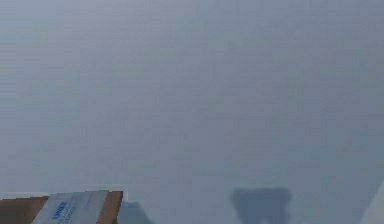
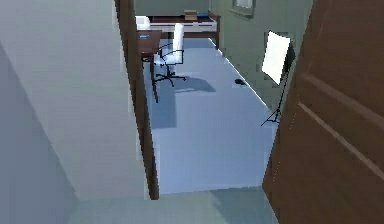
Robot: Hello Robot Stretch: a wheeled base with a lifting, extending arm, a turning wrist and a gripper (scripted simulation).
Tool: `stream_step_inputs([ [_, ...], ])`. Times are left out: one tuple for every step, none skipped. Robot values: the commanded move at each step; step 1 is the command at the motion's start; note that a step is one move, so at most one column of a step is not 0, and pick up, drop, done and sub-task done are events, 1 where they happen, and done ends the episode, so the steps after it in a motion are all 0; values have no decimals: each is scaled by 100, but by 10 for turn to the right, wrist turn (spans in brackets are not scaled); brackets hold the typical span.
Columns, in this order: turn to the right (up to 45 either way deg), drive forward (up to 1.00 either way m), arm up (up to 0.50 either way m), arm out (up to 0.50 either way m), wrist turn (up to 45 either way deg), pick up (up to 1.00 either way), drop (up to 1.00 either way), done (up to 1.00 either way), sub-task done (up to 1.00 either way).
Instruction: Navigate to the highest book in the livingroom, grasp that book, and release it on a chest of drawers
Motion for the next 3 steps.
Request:
stream_step_inputs([
  [-450,0,0,0,0,0,0,0,0],
  [-450,0,0,0,0,0,0,0,0],
  [-330,0,0,0,0,0,0,0,0],
])
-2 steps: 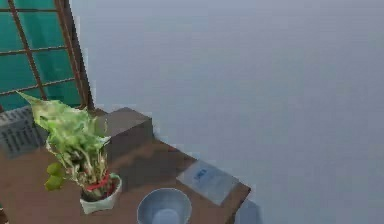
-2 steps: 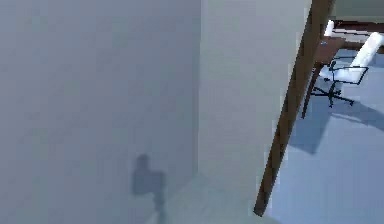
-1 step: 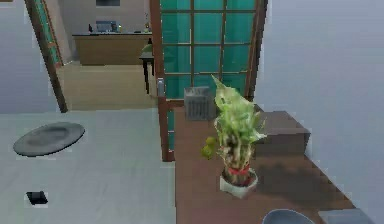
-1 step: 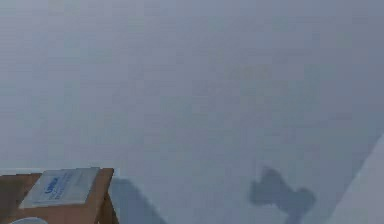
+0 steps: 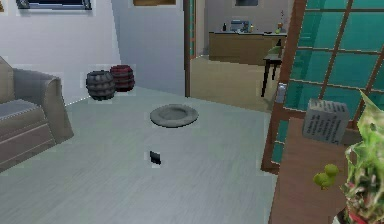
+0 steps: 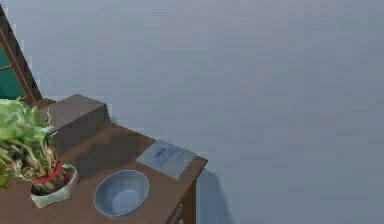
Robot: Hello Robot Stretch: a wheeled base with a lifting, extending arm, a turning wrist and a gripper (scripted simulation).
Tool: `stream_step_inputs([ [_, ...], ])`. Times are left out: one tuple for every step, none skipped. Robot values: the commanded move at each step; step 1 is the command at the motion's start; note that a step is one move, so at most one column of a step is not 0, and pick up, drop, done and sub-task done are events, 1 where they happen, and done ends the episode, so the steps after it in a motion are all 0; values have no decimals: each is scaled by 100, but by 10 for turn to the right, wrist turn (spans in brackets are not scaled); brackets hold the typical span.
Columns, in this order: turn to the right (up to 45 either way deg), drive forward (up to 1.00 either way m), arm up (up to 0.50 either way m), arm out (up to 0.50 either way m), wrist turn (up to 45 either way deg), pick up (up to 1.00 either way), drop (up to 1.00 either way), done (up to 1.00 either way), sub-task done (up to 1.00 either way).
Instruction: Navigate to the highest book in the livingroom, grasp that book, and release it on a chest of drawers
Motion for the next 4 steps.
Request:
stream_step_inputs([
  [0,0,50,0,0,0,0,0,0],
  [0,0,34,0,0,0,0,0,0],
  [0,0,0,28,0,0,0,0,0],
  [0,0,0,0,450,0,0,0,0],
])
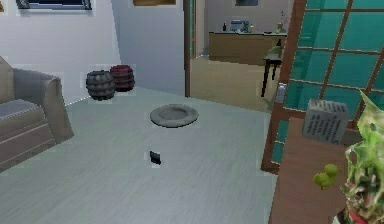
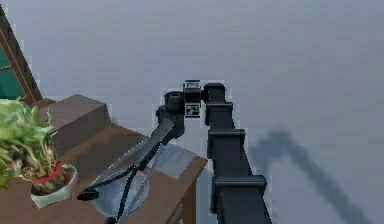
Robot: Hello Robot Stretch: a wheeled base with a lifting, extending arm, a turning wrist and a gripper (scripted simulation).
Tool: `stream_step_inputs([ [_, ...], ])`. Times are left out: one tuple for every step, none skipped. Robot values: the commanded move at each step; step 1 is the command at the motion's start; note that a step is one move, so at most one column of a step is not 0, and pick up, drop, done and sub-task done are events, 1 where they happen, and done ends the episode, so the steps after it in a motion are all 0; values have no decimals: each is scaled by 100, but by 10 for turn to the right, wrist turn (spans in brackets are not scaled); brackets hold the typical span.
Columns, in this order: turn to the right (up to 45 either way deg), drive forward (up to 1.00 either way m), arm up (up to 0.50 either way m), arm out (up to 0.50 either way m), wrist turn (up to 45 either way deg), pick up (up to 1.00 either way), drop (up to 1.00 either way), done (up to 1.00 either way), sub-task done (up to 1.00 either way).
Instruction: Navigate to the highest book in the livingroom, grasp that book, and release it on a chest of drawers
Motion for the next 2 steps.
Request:
stream_step_inputs([
  [0,0,0,0,450,0,0,0,0],
  [0,0,0,0,450,0,0,0,0],
])
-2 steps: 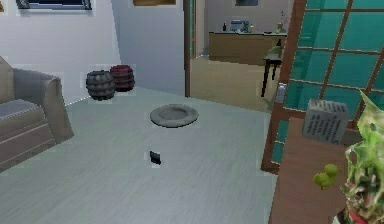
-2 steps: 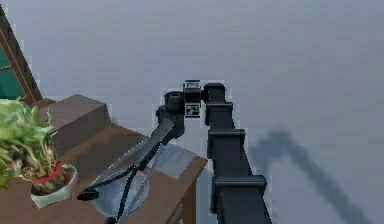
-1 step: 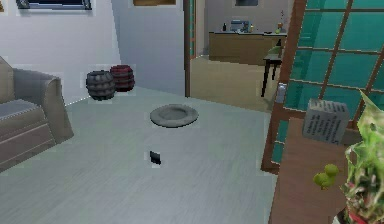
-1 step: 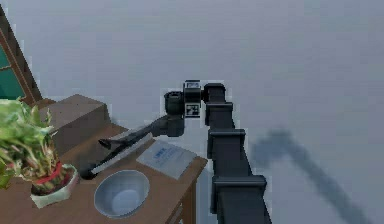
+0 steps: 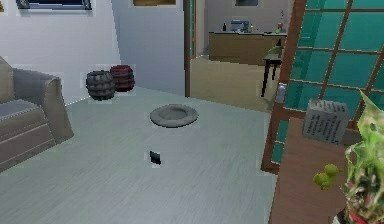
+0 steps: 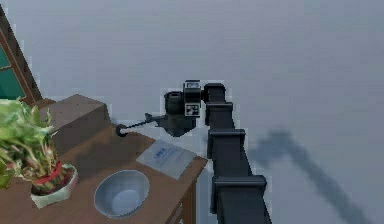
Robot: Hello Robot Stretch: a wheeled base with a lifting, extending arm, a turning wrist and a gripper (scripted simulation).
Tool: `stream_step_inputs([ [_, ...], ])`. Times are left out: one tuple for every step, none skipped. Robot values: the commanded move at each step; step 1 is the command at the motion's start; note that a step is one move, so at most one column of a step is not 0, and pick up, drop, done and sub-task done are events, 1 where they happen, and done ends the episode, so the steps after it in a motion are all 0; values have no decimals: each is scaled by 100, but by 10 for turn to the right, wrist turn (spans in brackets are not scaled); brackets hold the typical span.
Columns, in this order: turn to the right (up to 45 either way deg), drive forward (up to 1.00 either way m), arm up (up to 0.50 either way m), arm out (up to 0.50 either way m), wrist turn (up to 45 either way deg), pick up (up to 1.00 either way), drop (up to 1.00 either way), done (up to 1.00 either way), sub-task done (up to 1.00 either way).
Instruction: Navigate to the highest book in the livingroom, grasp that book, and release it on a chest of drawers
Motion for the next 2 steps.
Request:
stream_step_inputs([
  [0,0,0,0,360,0,0,0,0],
  [0,0,-30,0,0,0,0,0,0],
])
